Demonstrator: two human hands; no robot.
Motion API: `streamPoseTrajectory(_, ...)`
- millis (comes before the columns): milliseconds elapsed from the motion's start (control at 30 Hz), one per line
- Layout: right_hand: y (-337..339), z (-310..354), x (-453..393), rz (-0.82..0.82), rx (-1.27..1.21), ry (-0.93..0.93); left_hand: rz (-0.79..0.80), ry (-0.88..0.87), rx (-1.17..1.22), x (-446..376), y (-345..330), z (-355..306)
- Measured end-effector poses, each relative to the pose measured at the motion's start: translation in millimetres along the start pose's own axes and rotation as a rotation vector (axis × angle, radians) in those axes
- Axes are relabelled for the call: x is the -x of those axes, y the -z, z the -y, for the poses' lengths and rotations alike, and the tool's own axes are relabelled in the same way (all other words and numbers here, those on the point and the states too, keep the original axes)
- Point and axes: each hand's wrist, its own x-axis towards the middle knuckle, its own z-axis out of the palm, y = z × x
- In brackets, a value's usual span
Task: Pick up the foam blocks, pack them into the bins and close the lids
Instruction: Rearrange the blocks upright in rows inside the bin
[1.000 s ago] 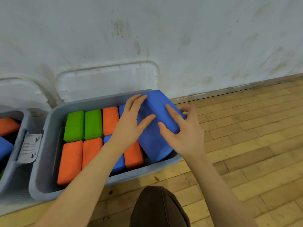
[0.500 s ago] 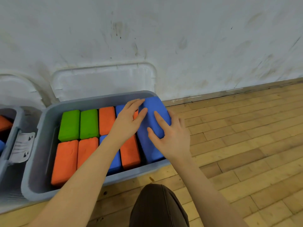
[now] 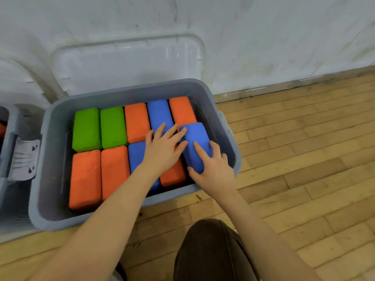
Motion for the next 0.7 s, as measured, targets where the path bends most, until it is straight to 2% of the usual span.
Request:
streamPoseTrajectory(67, -3.8, -0.8, -0.6, 0.053, 0.011, 0.005, 0.046, 0.034, 0.01, 0.3, -9.6, 1.9)
streamPoseTrajectory(200, 0.0, -5.2, -16.1, -0.01, 0.025, -0.015, 0.061, -0.017, 0.042, -6.8, -13.2, 12.8)
streamPoseTrajectory(300, -1.1, -8.8, -34.6, -0.094, -0.007, -0.016, -0.059, -0.075, 0.09, -13.7, -14.1, 24.5)
streamPoseTrajectory(367, -4.6, -4.7, -50.7, -0.142, -0.07, 0.001, -0.105, 0.016, 0.083, -21.1, -16.3, 30.2)
streamPoseTrajectory(533, -16.1, 11.0, -92.4, -0.044, -0.182, 0.018, 0.032, 0.184, -0.061, -26.1, -41.2, 36.8)
streamPoseTrajectory(600, -20.5, 11.4, -99.2, 0.011, -0.2, 0.014, -0.005, 0.178, -0.076, -24.2, -50.3, 39.1)
streamPoseTrajectory(700, -26.1, 3.8, -96.0, 0.002, -0.117, 0.027, -0.031, 0.148, -0.081, -24.0, -55.1, 38.4)
